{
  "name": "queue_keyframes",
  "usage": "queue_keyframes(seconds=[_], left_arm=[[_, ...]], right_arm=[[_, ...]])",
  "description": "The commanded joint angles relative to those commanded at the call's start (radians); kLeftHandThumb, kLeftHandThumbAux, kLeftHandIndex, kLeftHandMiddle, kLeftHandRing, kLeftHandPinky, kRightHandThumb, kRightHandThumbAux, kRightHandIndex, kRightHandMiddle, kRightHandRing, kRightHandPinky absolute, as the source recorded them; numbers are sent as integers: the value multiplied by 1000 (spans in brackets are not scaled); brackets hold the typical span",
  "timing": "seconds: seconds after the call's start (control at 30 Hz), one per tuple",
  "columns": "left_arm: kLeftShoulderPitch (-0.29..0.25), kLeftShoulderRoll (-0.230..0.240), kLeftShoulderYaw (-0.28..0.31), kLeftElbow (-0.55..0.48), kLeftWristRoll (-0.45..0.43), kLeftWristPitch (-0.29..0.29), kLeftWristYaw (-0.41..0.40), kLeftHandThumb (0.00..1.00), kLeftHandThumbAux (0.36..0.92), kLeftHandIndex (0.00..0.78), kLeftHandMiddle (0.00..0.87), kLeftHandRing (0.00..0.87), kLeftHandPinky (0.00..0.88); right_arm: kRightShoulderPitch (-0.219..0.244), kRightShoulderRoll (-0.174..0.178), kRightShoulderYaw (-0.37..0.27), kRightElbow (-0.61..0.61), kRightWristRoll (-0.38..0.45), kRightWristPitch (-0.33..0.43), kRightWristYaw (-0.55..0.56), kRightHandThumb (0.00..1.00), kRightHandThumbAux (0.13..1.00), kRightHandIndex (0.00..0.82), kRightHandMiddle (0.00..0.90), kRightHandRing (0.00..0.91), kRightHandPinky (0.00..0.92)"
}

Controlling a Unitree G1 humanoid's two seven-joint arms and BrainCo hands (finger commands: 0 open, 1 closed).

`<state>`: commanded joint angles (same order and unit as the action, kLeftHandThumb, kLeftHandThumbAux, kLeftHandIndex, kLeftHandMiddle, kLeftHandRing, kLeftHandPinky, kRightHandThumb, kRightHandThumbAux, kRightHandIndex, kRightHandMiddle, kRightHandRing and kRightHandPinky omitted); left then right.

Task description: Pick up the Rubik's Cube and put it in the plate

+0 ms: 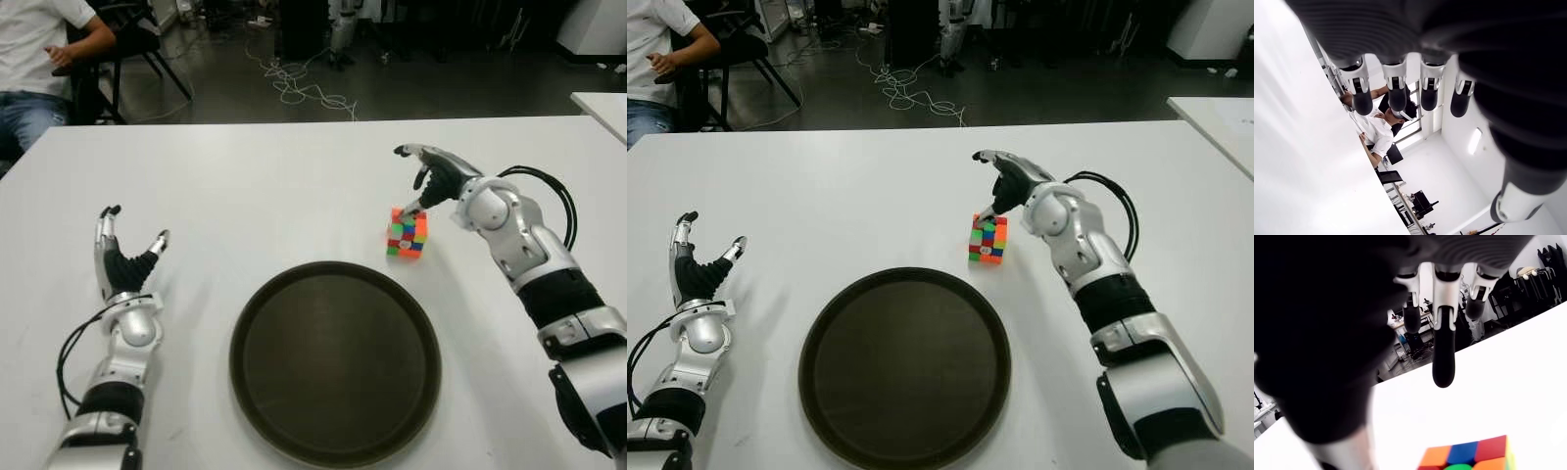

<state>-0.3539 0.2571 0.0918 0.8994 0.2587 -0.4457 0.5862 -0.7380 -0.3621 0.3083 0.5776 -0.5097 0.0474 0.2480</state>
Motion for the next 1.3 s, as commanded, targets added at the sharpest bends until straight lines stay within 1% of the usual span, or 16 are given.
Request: queue_keyframes(seconds=[0.03, 0.1, 0.17, 0.2, 0.23, 0.3, 0.37, 0.4, 0.47, 0.6, 0.7, 0.97, 1.0, 1.07, 1.1, 1.3], left_arm=[[1, 0, 0, -1, -1, -2, -3, 0, 682, 16, 19, 1, 16], [2, 0, -1, -3, -3, -4, -8, 0, 675, 14, 14, 0, 17], [3, -1, 0, -4, -5, -5, -10, 0, 671, 10, 11, 0, 20], [3, -1, 0, -5, -5, -6, -11, 0, 669, 7, 11, 2, 31], [3, -2, 0, -5, -6, -6, -12, 0, 668, 6, 11, 2, 33], [4, -2, 0, -6, -6, -6, -12, 0, 668, 6, 15, 5, 38], [4, -2, 0, -7, -5, -7, -11, 0, 668, 8, 17, 6, 39], [4, -2, 0, -7, -5, -7, -11, 0, 667, 8, 17, 6, 39], [5, -4, 0, -12, -5, -5, -9, 0, 671, 10, 17, 3, 28], [6, -5, 1, -16, -7, -2, -10, 0, 671, 10, 18, 2, 22], [6, -4, 0, -17, -5, 2, -10, 0, 669, 12, 18, 1, 14], [3, -2, -2, -12, -1, 10, -8, 0, 670, 16, 21, 0, 9], [2, -2, -2, -11, -1, 10, -9, 0, 670, 16, 21, 0, 9], [2, -1, -2, -10, -2, 6, -12, 0, 675, 17, 25, 4, 18], [2, 0, -3, -9, -2, 4, -14, 0, 675, 16, 24, 7, 24], [3, 1, -3, -5, -4, -8, -23, 0, 673, 13, 15, 9, 38]], right_arm=[[-2, -1, 1, 4, 1, -1, 6, 0, 910, 0, 53, 399, 110], [-4, -2, 2, 7, 4, -5, 16, 0, 910, 0, 49, 380, 130], [-3, -2, 1, 7, 9, -8, 23, 0, 919, 0, 48, 391, 166], [-3, -2, 0, 7, 12, -10, 26, 0, 933, 0, 50, 410, 214], [-3, -2, -1, 7, 16, -12, 29, 0, 936, 0, 51, 414, 224], [-2, -2, -2, 7, 20, -15, 32, 0, 941, 0, 53, 374, 220], [-2, -2, -2, 7, 22, -16, 32, 0, 948, 0, 59, 312, 210], [-1, -2, -1, 7, 21, -17, 31, 0, 949, 0, 59, 303, 208], [0, -1, 3, 11, 15, -19, 23, 0, 946, 0, 58, 198, 148], [3, 1, 4, 27, 10, -32, 8, 0, 923, 0, 53, 106, 109], [-3, 1, 5, 36, 10, -30, 12, 0, 907, 0, 51, 88, 114], [-1, -6, 5, 28, 7, -27, 19, 0, 890, 0, 41, 53, 63], [3, -8, 3, 17, 10, -23, 24, 0, 881, 0, 37, 49, 58], [10, -9, -3, 6, 16, -22, 27, 0, 829, 0, 19, 29, 38], [12, -7, -5, 6, 20, -24, 25, 0, 788, 0, 12, 18, 24], [26, -5, -23, 18, 38, -54, -2, 0, 686, 0, 1, 1, 2]])
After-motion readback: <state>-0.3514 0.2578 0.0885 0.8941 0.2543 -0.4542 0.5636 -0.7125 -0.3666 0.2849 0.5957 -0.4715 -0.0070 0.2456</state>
